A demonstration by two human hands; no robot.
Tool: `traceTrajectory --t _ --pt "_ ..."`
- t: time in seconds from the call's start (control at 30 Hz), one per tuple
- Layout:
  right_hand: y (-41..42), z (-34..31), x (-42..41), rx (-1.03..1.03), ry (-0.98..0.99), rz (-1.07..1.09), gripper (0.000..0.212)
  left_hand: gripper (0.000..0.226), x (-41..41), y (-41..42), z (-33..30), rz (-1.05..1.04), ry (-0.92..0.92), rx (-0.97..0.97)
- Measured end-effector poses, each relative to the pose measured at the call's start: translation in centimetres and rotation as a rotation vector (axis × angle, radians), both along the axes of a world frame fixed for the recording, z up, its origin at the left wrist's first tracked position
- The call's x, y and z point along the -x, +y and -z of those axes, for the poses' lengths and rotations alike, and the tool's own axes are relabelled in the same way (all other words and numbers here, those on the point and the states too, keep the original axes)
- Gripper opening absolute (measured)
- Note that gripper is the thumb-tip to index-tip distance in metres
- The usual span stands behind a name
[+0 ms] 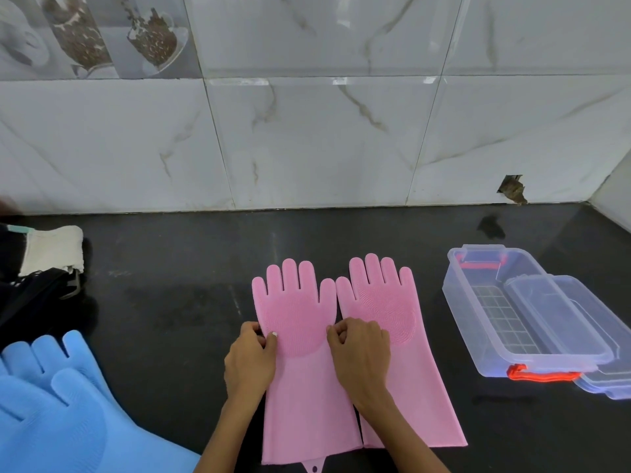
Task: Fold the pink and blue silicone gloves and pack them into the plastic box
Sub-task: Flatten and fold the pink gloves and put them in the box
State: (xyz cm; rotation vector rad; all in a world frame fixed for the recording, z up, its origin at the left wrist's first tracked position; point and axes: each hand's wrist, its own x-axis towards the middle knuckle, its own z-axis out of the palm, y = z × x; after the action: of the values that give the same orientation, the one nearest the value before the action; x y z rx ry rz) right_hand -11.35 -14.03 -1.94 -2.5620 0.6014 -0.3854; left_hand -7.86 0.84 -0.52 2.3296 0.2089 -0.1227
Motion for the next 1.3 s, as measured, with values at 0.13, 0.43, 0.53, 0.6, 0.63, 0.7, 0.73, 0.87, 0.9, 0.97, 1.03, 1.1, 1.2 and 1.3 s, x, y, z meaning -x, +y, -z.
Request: traceTrajectory --t 0.13,0.43,0.53,0.6,0.63,0.7,0.73,0.87,0.9,0.97,1.03,1.1,1.2,1.3 --pt "0.5 -0.8 -0.4 -0.411 -0.134 -0.26 0.015 0.026 -0.2 -0.8 -0.9 0.03 0.236 0.695" --pt "-3.3 -5.1 -2.1 -0.907 -0.103 -0.293 0.026 0.049 -2.2 -3.1 -5.0 0.143 0.383 1.307" --pt "-6.6 -6.8 -1.5 -0.891 -0.148 -0.206 0.039 0.048 -2.8 -5.2 -6.1 0.241 0.398 1.33" --pt "-8.9 -7.0 -0.4 -0.899 -0.215 -0.155 0.03 0.051 -3.1 -7.0 -6.0 0.297 0.425 1.257" --pt "-9.9 -7.0 0.3 -0.899 -0.228 -0.118 0.027 0.052 -3.1 -7.9 -5.6 0.323 0.442 1.193" --pt "-11.3 -6.4 1.4 -0.864 -0.171 -0.008 0.023 0.048 -3.0 -9.3 -4.5 0.348 0.475 1.011" --pt "-11.8 -5.7 1.8 -0.833 -0.116 0.054 0.021 0.042 -2.9 -9.8 -3.8 0.349 0.476 0.907" --pt "-12.5 -2.9 2.7 -0.673 0.037 0.154 0.02 0.032 -2.0 -10.0 -1.1 0.338 0.311 0.55" --pt "-12.6 -2.6 2.8 -0.637 0.064 0.172 0.019 0.034 -1.8 -9.7 -0.7 0.341 0.231 0.496" --pt "-12.9 -2.2 3.0 -0.552 0.12 0.213 0.017 0.03 -1.5 -9.3 -0.2 0.331 0.066 0.375" --pt "-13.1 -2.1 3.1 -0.489 0.167 0.239 0.016 0.016 -0.8 -9.0 -0.1 0.295 -0.047 0.247" --pt "-13.1 -2.2 3.0 -0.468 0.182 0.247 0.018 0.012 0.1 -8.6 0.0 0.288 -0.099 0.18" --pt "-12.7 -2.4 2.9 -0.426 0.197 0.252 0.021 0.019 1.0 -8.4 -0.2 0.322 -0.094 0.193" --pt "-12.5 -2.3 3.0 -0.386 0.166 0.256 0.015 0.039 1.0 -8.7 -0.5 0.344 -0.096 0.094"
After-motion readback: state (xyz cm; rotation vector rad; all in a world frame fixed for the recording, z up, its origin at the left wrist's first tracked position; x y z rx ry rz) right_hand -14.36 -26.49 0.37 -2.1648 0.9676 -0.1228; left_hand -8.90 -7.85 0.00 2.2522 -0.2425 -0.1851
